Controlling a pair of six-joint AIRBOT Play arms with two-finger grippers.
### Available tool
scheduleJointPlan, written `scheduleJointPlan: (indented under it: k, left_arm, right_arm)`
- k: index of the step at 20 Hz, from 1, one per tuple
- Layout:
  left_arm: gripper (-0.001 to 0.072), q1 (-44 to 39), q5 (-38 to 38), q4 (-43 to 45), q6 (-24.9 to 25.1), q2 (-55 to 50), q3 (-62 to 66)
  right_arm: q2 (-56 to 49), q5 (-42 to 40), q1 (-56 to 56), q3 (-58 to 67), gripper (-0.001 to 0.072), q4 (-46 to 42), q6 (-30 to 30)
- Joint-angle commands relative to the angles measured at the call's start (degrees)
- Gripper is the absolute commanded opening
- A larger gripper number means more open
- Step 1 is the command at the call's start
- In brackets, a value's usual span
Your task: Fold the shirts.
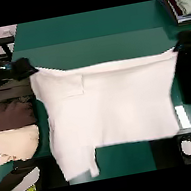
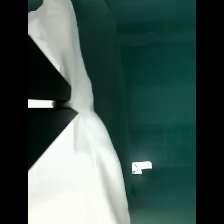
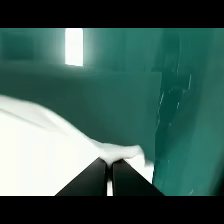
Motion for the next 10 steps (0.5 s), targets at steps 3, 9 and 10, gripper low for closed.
scheduleJointPlan:
  k: [3, 9, 10]
  left_arm:
    - [0.0028, 0.02, 11.8, -0.22, 5.7, -22.47, 13.64]
    - [0.0028, 0.48, 8.98, -0.26, 6.82, -30.73, 26.47]
    - [0.0028, 0.94, 4.2, -0.26, 8.48, -30.71, 26.86]
  right_arm:
    - [-19.41, -7.15, 0.76, 14.01, 0.0014, -2.58, -0.31]
    - [-25.16, -10.23, 0.76, 24.06, 0.0014, -2.54, -0.33]
    - [-24.76, -9.03, 1.38, 23.15, 0.0014, -2.67, -0.5]
